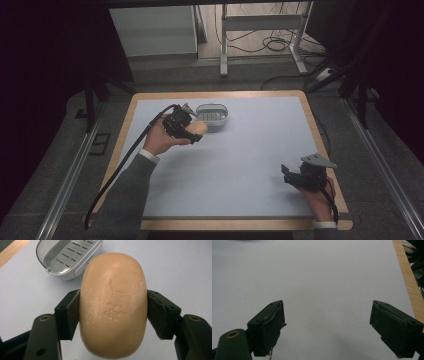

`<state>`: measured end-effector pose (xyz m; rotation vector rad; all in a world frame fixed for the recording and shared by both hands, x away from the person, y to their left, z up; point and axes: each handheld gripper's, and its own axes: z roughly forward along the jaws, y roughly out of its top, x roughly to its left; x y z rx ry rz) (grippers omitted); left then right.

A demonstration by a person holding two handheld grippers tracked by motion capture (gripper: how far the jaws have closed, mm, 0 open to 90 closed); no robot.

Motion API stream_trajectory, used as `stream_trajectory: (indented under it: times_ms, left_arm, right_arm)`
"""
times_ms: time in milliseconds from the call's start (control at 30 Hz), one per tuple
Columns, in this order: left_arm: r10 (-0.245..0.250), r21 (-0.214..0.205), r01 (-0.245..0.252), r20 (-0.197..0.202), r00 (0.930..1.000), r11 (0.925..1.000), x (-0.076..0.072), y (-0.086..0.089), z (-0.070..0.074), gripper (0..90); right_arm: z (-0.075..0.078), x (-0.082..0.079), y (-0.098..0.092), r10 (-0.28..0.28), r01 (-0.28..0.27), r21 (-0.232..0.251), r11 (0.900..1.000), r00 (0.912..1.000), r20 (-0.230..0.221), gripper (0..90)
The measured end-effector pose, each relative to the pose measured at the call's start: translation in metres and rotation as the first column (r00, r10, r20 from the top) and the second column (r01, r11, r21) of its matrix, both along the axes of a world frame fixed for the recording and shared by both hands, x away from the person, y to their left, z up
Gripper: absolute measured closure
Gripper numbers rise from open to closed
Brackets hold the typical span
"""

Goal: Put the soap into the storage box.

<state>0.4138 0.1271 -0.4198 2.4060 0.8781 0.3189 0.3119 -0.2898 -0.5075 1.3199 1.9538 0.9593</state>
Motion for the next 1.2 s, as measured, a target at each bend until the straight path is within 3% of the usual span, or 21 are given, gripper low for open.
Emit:
stream_trajectory:
  times_ms: [400,667,767,833,1200]
  left_arm:
    - [0.013,-0.018,-0.014,-0.026,0.9996,0.9997,0.015,0.001,-0.006,32.4]
    - [0.021,0.002,-0.021,-0.021,0.9996,0.9998,0.028,-0.003,-0.005,32.4]
    - [0.023,-0.009,-0.023,-0.022,0.9995,0.9997,0.032,-0.004,-0.005,32.4]
    - [0.023,0.012,-0.023,-0.018,0.9996,0.9997,0.036,-0.005,-0.006,32.4]
    - [0.005,0.025,-0.004,-0.038,0.9993,0.9997,0.051,-0.011,-0.007,32.4]
  right_arm:
    - [0.001,0.000,-0.002,-0.010,0.010,0.006,0.9999,0.9999,0.002,12.5]
    - [0.003,-0.001,-0.003,-0.010,0.010,0.007,0.9999,0.9999,0.006,12.5]
    - [0.002,0.000,-0.004,-0.011,0.011,0.007,0.9999,0.9999,0.008,12.5]
    - [0.003,0.000,-0.004,-0.014,0.014,0.007,0.9999,0.9999,0.008,12.5]
    - [0.002,0.000,-0.004,-0.012,0.012,0.008,0.9999,0.9999,0.003,12.5]
